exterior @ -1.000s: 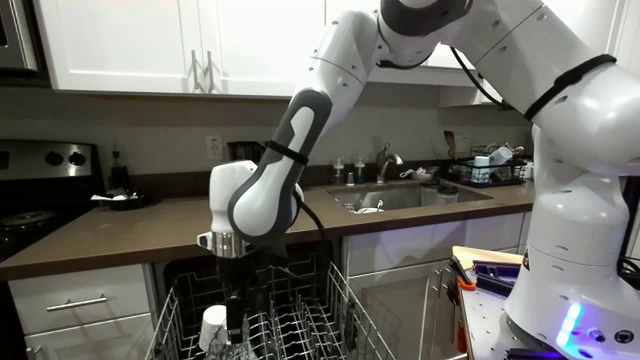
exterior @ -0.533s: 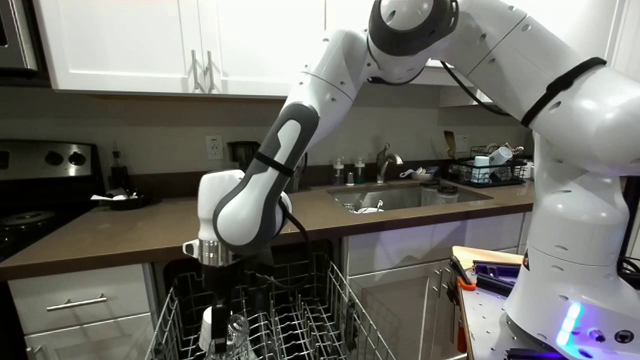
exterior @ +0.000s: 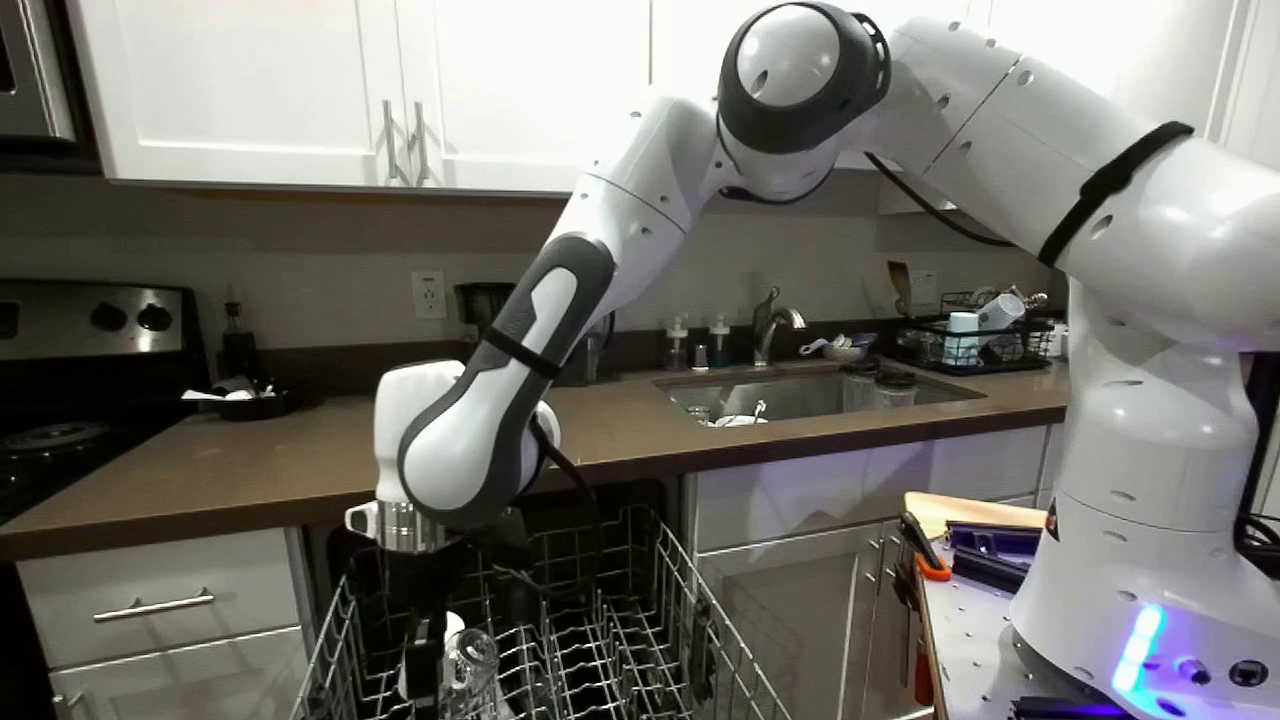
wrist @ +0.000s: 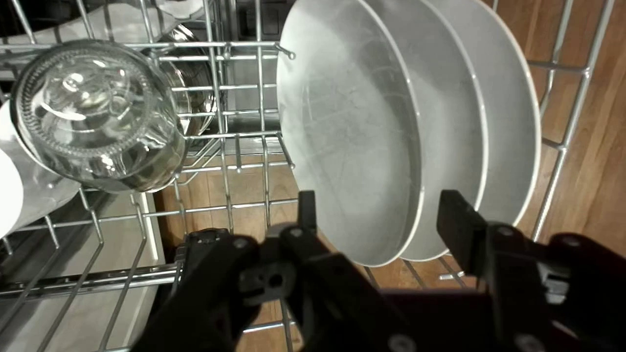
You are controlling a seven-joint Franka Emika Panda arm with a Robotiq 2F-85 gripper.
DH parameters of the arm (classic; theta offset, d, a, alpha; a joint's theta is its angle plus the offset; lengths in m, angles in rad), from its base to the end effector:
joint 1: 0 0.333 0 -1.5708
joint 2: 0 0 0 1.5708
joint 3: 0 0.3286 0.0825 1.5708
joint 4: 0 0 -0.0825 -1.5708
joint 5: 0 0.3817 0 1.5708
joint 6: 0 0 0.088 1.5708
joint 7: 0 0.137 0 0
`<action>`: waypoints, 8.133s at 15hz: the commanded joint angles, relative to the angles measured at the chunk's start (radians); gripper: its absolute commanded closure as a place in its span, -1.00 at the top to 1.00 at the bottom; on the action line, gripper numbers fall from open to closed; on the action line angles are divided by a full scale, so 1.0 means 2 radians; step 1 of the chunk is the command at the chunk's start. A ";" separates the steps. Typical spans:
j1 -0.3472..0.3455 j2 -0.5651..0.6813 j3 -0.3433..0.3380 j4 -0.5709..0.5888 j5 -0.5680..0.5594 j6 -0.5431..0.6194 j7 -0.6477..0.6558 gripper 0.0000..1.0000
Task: Remove plate from the dish washer
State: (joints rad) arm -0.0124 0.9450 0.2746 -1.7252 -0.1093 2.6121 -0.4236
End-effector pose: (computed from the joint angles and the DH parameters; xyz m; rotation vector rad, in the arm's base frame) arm 0.6294 0.1649 0.0335 -2.8039 -0.9829 0.0089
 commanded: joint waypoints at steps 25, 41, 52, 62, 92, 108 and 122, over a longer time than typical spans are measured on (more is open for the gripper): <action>0.000 0.081 0.019 0.105 0.014 -0.086 -0.038 -0.89; -0.029 0.018 0.041 0.042 0.029 -0.088 -0.046 -0.86; -0.027 0.020 0.040 0.046 0.049 -0.108 -0.051 0.30; -0.009 0.039 0.018 0.067 0.045 -0.150 -0.037 0.38; 0.055 0.057 -0.036 0.107 0.018 -0.115 0.009 -0.84; 0.069 -0.013 -0.041 0.012 0.015 -0.062 0.039 -0.85; 0.076 -0.100 -0.050 -0.059 0.017 -0.120 0.073 -0.86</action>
State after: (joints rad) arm 0.1235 0.8270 0.1787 -1.7692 -0.0658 2.4196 -0.3328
